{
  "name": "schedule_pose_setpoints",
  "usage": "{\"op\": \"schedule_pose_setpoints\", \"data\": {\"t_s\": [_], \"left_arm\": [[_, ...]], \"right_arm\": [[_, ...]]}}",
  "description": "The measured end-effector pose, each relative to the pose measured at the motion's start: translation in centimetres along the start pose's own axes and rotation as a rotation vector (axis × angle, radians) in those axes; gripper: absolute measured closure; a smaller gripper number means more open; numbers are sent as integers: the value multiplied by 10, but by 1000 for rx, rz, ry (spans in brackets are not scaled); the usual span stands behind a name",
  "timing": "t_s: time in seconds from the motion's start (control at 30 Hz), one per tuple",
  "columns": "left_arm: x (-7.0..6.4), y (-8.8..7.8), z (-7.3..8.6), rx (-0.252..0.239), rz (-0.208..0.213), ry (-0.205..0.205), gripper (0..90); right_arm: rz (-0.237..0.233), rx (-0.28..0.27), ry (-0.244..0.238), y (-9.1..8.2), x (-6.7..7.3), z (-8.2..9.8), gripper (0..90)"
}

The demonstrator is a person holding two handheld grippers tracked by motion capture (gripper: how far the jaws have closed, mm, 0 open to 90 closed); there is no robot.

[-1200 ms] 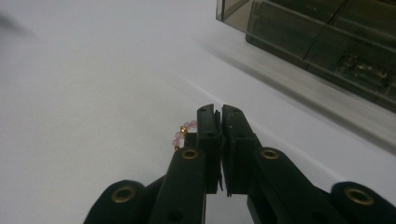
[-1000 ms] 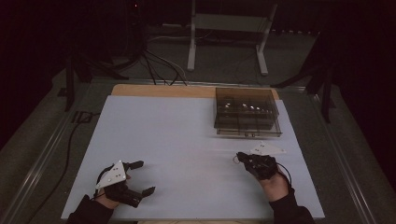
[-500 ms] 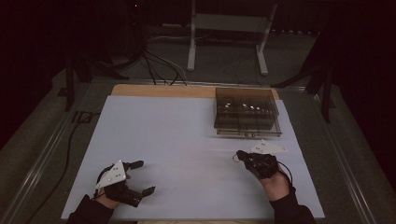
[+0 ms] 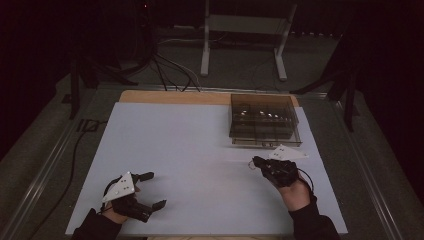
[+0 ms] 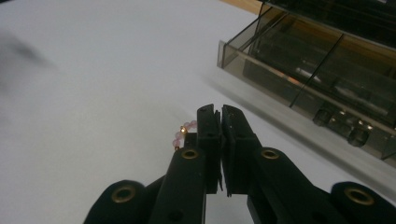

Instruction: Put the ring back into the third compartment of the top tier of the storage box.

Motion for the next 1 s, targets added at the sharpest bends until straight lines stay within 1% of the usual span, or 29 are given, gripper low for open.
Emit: {"op": "schedule_pose_setpoints", "data": {"t_s": [0.23,0.27,0.4,0.43,0.5,1.0], "left_arm": [[0,0,0,1,-1,1,7],[0,0,0,1,-1,3,7],[0,1,0,-1,-1,0,7],[0,1,0,1,1,1,7],[0,0,-1,-3,1,-2,7],[0,1,0,4,1,7,7]], "right_arm": [[4,-15,-3,-4,-3,-9,873],[7,-22,-10,-6,-4,-12,873],[12,-27,-11,-8,-5,-15,873],[13,-34,-13,-10,-7,-19,873],[18,-36,-19,-10,-8,-21,874],[45,-69,-21,-20,-19,-39,873]]}}
Point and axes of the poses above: each handheld gripper's, and its own axes: y roughly forward along the jaws, z roughly out of its underside, x roughly to its left, the point moved 10 cm from there along y, roughly forward along the jaws, and after that the axes turned 3 degrees about -z, right-handed, at the moved point
